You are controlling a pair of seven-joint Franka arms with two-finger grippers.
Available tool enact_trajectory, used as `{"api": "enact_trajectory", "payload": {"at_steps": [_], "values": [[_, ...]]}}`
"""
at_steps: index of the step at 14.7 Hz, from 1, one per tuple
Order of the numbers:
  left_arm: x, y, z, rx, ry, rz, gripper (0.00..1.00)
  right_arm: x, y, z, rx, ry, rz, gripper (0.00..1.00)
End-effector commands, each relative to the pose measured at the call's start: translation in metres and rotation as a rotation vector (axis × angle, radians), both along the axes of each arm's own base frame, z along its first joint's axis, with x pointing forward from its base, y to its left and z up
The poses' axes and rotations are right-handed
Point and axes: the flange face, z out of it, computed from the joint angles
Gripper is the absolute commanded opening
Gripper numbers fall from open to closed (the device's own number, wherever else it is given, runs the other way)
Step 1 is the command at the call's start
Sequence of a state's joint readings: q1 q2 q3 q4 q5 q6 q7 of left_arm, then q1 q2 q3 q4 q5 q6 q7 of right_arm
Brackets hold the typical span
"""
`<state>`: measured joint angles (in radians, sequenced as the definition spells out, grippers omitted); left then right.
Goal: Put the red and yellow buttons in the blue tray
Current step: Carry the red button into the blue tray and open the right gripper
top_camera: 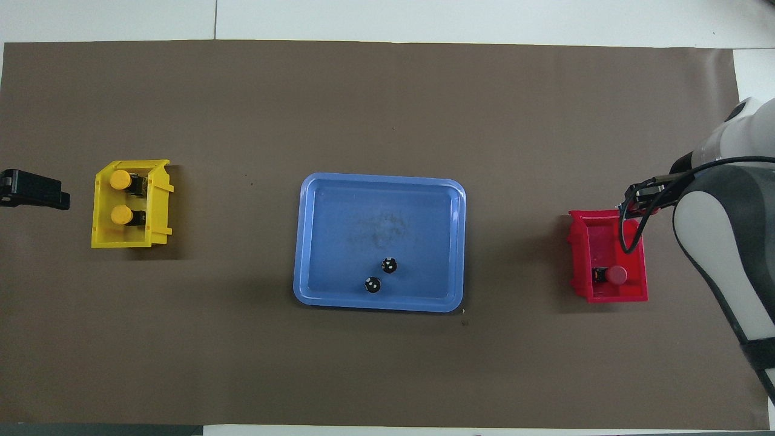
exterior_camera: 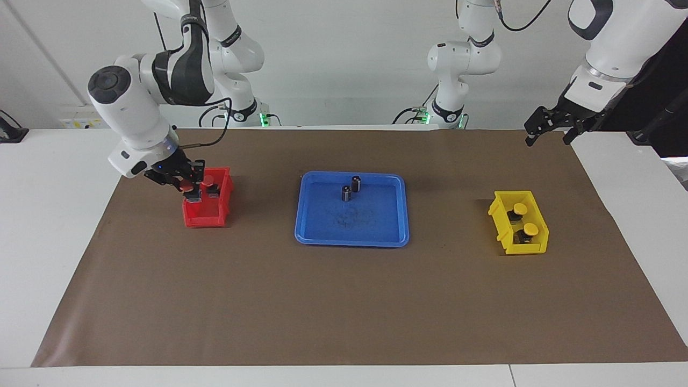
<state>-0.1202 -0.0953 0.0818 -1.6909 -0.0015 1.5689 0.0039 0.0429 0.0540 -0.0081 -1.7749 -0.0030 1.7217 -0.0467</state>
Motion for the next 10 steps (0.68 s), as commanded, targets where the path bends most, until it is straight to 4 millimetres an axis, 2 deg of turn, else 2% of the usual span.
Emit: {"api": "enact_trajectory", "payload": {"at_steps": [1,5,7,10], "values": [[-0.003,0.003,0.003,-0.01,0.01,-0.002,1.0,0.024,0.084,0.008,0.009,-0.01,-0.073,0.14],[-0.003,0.003,0.003,-0.01,0.01,-0.002,1.0,0.028,0.231,-0.009,0.1,-0.092,-0.296,0.11],[-0.003,0.003,0.003,-0.01,0.01,-0.002,1.0,0.019,0.294,-0.046,0.094,-0.107,-0.311,0.11],[-0.003,0.003,0.003,-0.01,0.01,-0.004,1.0,0.013,0.333,-0.095,0.071,-0.099,-0.302,0.12]]}}
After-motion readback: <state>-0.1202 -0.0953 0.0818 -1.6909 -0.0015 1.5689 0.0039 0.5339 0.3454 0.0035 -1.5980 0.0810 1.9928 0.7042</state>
